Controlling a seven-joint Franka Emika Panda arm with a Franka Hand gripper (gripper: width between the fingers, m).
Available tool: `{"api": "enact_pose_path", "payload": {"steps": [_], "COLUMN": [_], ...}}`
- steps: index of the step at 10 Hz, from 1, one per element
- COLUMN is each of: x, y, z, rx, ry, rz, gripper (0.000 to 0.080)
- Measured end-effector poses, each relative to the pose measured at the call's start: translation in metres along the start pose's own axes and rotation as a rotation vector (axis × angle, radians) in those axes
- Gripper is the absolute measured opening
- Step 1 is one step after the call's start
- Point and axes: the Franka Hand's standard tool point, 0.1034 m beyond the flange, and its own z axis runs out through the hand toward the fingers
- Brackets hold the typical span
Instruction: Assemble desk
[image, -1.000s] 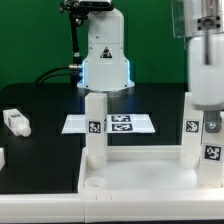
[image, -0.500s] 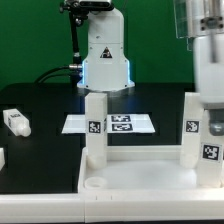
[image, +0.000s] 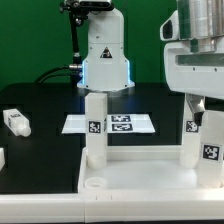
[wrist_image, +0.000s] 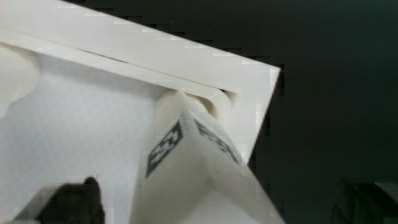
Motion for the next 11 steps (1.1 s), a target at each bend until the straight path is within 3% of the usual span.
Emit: {"api": "enact_pose_path", "payload": {"steps": [1, 3, 5, 6, 7, 8, 10, 11], "x": [0.0033, 0.0085, 0.0083, 0.0087, 0.009, 0.0098, 0.0114, 0.0111], "y": [0.0005, 0.0015, 0.0015, 0.0016, 0.0016, 0.0022, 0.0038, 0.0051], "z": [-0.0007, -0.0008, -0.0007, -0.0007, -0.0008, -0.0007, -0.0012, -0.003], "rx": [-0.022, -0.028, -0.027, -0.027, -0.027, -0.029, -0.033, -0.05], "ry": [0.025, 0.015, 0.016, 0.016, 0.016, 0.017, 0.018, 0.016], "rz": [-0.294, -0.558, -0.538, -0.527, -0.527, -0.523, -0.304, -0.147], "gripper": [0.0649, 0.0649, 0.0638, 0.0467, 0.0467, 0.0285, 0.0286, 0.0286]}}
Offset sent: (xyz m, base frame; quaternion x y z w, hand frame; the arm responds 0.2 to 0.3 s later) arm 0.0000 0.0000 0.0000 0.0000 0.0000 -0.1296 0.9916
